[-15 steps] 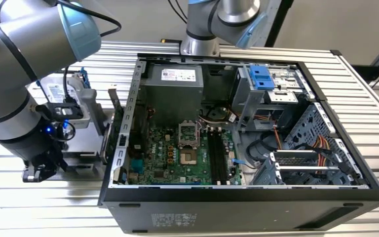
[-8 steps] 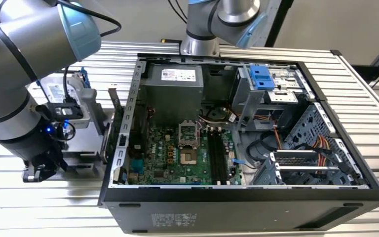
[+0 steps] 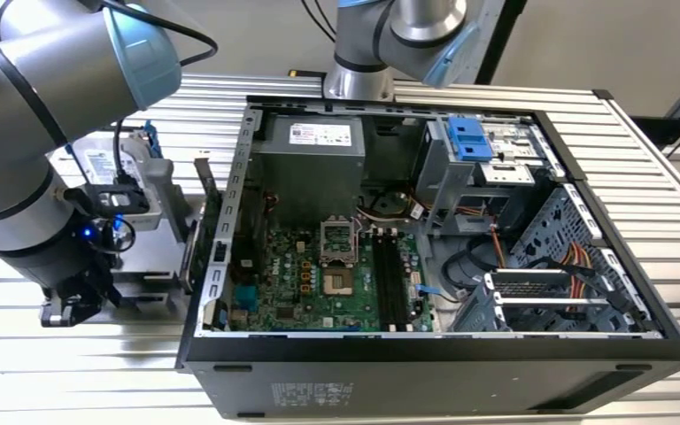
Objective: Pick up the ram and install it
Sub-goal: 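Pick up the ram and move it above insertion slot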
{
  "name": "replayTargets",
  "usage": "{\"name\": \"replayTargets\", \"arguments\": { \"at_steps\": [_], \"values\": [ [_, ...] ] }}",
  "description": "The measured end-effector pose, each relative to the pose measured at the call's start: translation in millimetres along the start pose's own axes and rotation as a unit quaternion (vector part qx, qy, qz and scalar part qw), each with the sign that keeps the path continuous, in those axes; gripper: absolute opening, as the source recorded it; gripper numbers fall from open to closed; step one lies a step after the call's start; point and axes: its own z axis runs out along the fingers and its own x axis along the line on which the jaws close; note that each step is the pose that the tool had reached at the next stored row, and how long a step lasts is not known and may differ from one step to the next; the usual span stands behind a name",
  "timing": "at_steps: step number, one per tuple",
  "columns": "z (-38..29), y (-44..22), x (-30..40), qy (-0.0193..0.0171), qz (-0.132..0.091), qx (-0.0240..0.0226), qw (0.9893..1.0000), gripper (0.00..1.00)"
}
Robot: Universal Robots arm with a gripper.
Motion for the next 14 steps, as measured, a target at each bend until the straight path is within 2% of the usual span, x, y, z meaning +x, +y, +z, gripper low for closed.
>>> {"name": "replayTargets", "arguments": {
  "at_steps": [14],
  "values": [
    [-0.2, 0.0, -0.1, -0.0002, 0.000, 0.0002, 1.0000, 0.00]
  ]
}}
